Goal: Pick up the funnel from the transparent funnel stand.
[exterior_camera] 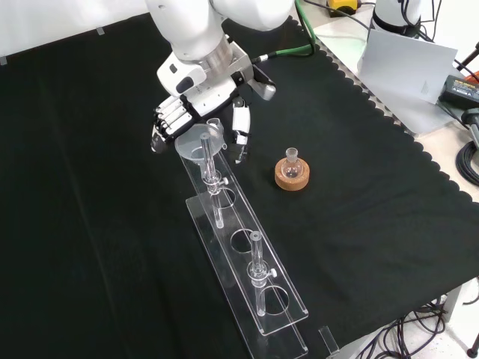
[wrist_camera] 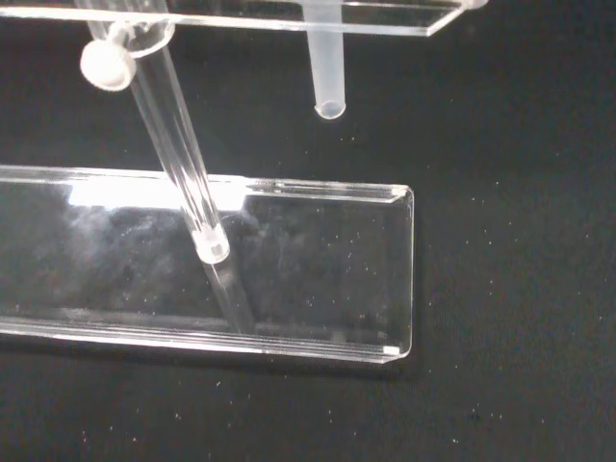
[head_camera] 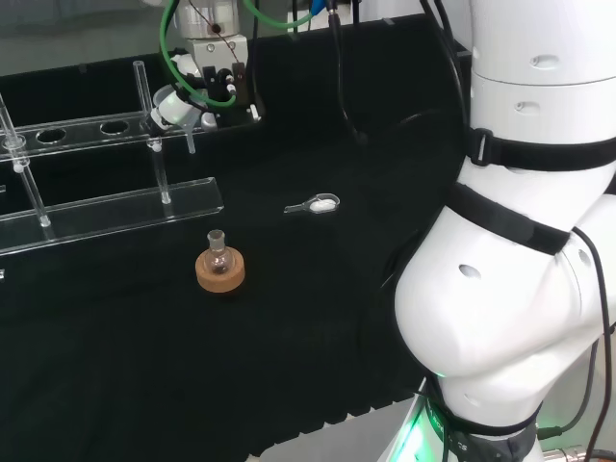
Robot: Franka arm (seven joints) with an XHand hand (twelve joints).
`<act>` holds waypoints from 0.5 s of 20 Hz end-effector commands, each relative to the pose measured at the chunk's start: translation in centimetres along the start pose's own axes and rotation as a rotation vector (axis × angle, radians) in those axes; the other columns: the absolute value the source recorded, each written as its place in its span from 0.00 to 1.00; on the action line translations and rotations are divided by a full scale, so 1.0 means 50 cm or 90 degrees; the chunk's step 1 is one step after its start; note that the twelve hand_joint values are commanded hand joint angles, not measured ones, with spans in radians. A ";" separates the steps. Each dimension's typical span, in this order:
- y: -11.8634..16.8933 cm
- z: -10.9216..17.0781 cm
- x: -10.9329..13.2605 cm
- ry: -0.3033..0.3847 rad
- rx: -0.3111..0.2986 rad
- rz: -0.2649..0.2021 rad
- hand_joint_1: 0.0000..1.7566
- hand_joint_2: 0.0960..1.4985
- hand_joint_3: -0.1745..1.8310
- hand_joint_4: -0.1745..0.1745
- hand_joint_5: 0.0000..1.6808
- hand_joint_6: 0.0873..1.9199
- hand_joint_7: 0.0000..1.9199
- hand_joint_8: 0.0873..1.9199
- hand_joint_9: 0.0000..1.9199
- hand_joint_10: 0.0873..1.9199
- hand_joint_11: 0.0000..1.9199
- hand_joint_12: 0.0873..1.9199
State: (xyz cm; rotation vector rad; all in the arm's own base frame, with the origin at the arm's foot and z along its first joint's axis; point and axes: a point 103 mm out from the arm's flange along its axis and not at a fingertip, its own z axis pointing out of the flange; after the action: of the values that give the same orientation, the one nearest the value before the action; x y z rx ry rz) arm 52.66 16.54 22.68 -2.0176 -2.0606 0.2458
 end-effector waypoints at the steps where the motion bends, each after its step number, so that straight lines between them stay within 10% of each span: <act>1: 0.002 -0.006 -0.003 0.010 -0.015 0.005 0.31 0.44 0.09 0.47 0.06 0.00 0.05 0.27 0.03 0.39 0.00 0.67; 10: 0.005 -0.002 0.005 0.006 -0.011 0.001 0.34 0.45 0.09 0.43 0.16 0.00 0.15 0.29 0.13 0.38 0.00 0.74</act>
State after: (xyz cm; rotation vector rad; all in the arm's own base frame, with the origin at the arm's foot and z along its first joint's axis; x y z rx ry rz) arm 52.97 16.66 22.95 -2.0350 -2.0605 0.2092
